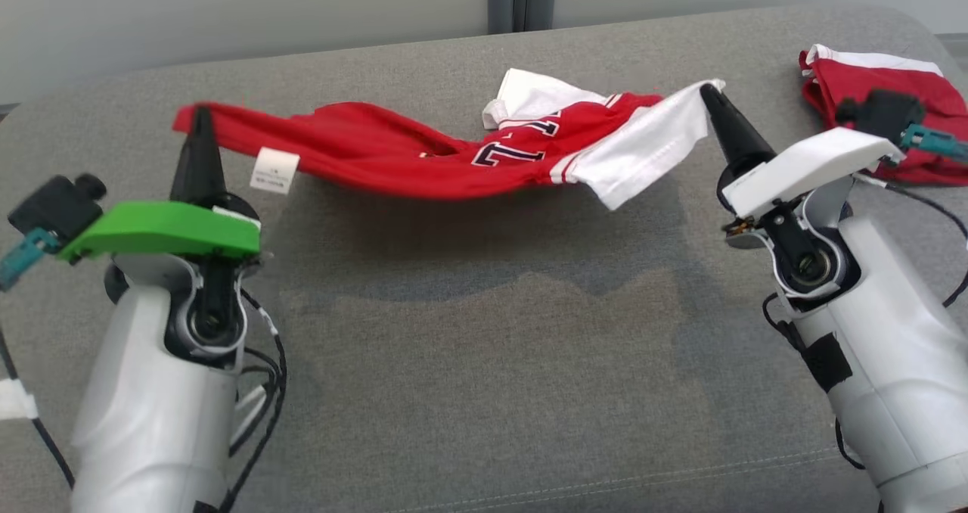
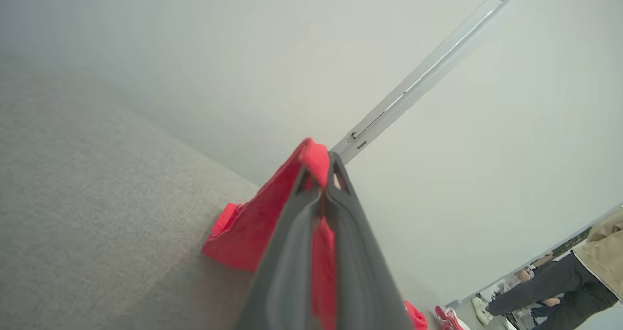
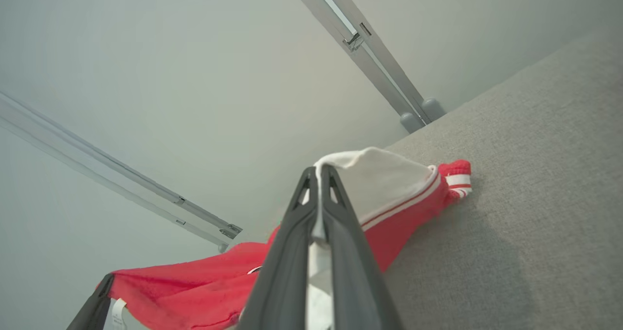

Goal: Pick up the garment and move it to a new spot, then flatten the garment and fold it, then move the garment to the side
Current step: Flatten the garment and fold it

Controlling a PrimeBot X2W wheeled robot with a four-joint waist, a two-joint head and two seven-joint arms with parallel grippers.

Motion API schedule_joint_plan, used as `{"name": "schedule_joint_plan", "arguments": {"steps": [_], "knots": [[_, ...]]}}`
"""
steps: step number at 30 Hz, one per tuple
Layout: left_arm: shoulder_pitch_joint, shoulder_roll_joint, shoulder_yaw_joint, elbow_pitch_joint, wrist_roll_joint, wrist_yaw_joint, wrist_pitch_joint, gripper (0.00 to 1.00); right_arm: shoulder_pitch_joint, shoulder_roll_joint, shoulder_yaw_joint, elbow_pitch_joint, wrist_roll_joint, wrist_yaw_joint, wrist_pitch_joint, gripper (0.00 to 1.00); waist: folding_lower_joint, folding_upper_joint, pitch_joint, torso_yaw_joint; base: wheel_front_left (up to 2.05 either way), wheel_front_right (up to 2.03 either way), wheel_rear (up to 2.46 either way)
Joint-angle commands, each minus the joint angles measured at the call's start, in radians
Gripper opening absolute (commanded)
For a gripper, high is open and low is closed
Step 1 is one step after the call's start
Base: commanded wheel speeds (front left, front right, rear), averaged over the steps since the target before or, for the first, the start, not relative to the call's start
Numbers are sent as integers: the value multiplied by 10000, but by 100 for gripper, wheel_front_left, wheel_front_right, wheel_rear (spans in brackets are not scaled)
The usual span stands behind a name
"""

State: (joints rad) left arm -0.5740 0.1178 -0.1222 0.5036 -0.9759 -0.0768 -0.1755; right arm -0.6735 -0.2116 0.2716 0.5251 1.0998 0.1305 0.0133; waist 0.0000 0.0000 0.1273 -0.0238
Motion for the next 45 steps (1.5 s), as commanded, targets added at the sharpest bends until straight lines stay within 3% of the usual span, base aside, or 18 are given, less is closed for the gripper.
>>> {"name": "schedule_joint_plan", "arguments": {"steps": [1,12,20,26,31,38,45], "knots": [[-285,196,48,-348,60,142,145,0,-202,-96,-12,-140,-30,2,108,0,0,0,-206,-107,0,0,0],[-1213,982,15,-4105,-24,1582,2070,0,-1219,-225,-856,-1664,-264,3,1255,0,0,0,-903,-312,0,0,0],[-2062,1522,25,-5495,192,2305,3055,0,-1765,17,-2139,-2663,-905,3,2374,0,0,0,-1009,-445,0,0,0],[-3435,2091,-45,-5449,463,2905,3967,0,-2983,801,-3801,-3426,-2174,4,3783,0,0,0,-805,-570,0,0,0],[-4214,2380,-322,-4414,783,3004,4424,0,-4185,1384,-4735,-3127,-3354,2,4500,0,0,0,-260,-668,0,0,0],[-5642,2406,-478,-2695,1283,3061,4111,0,-6119,1603,-4867,-1230,-4442,2,3675,0,0,0,923,-835,0,0,0],[-7552,2331,-318,-1065,2127,3020,2316,0,-8532,1581,-3907,1259,-5143,2,620,0,0,0,1900,-1166,0,0,0]]}}
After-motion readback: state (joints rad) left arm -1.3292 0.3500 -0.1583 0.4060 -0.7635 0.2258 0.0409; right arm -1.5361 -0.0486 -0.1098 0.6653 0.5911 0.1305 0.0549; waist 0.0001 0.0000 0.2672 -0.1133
